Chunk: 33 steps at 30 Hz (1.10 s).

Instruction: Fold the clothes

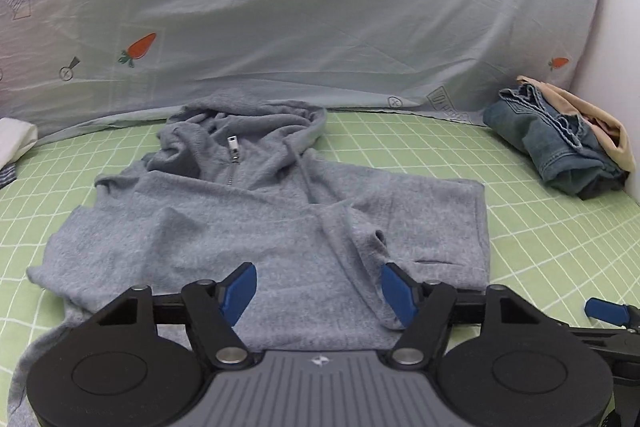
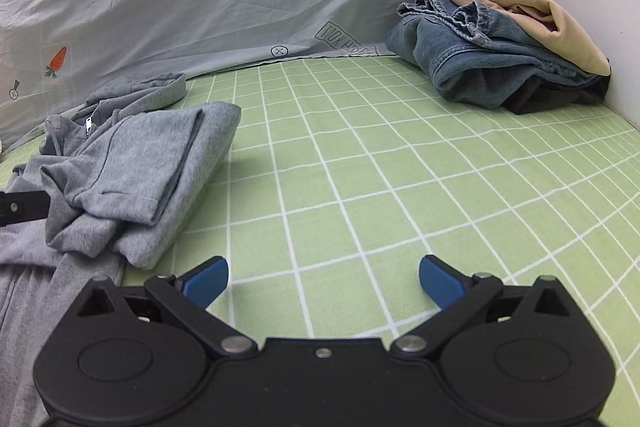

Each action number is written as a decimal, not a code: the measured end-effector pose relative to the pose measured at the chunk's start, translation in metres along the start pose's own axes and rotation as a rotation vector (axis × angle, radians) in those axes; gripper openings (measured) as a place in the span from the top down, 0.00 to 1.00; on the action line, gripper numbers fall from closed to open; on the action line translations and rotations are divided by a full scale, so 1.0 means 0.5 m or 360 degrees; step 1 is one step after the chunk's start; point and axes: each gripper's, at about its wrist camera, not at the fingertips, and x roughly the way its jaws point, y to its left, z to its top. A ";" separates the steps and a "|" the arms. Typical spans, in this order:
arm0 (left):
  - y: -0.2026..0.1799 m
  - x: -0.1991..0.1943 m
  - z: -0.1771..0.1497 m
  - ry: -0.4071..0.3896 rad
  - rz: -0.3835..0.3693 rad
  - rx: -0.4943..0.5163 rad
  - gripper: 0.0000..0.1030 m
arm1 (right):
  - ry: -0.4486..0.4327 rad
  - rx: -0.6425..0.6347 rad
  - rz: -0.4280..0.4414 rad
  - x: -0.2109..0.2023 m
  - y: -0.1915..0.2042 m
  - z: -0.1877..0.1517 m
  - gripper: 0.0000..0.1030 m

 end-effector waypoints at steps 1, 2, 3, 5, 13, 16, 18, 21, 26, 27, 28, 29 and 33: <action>-0.010 0.008 0.000 0.0000 -0.0001 0.0033 0.33 | -0.0004 -0.0023 -0.0010 0.000 0.004 -0.002 0.00; -0.017 0.015 0.001 0.0000 -0.0008 0.0054 0.34 | -0.0004 -0.0045 -0.0020 0.001 0.009 -0.003 0.00; -0.020 0.019 0.003 -0.0001 -0.0030 0.0054 0.34 | -0.0003 -0.0062 -0.0020 0.002 0.013 -0.003 0.00; -0.019 0.026 0.006 0.0002 -0.0085 0.0014 0.42 | -0.0001 -0.0086 -0.0010 0.005 0.019 -0.002 0.00; -0.004 0.013 0.013 -0.0064 -0.0038 -0.0115 0.88 | -0.0001 -0.0098 -0.0004 0.008 0.022 -0.001 0.00; 0.032 -0.034 0.027 -0.0181 0.0069 -0.0195 0.88 | -0.0001 -0.0098 -0.0003 0.009 0.022 -0.001 0.00; 0.061 -0.057 0.029 -0.0223 0.0170 -0.0244 0.88 | -0.0001 -0.0099 -0.0002 0.009 0.022 -0.001 0.00; 0.120 -0.065 0.017 -0.0204 0.0377 -0.0302 0.87 | -0.0001 -0.0100 -0.0001 0.009 0.020 -0.001 0.00; 0.196 -0.047 -0.023 -0.0002 0.0579 -0.0325 0.76 | -0.0002 -0.0102 0.0003 0.009 0.018 0.000 0.00; 0.201 -0.058 -0.028 -0.0023 0.0563 -0.0336 0.69 | -0.0002 -0.0102 0.0002 0.009 0.019 -0.001 0.00; 0.201 -0.070 -0.031 -0.0051 0.0561 -0.0336 0.60 | -0.0002 -0.0102 0.0001 0.009 0.020 -0.001 0.00; 0.195 -0.081 -0.032 -0.0088 0.0554 -0.0319 0.58 | -0.0002 -0.0102 0.0000 0.009 0.021 -0.001 0.00; 0.147 -0.084 -0.028 -0.0142 0.0339 -0.0136 0.52 | -0.0003 -0.0104 0.0000 0.009 0.022 -0.002 0.00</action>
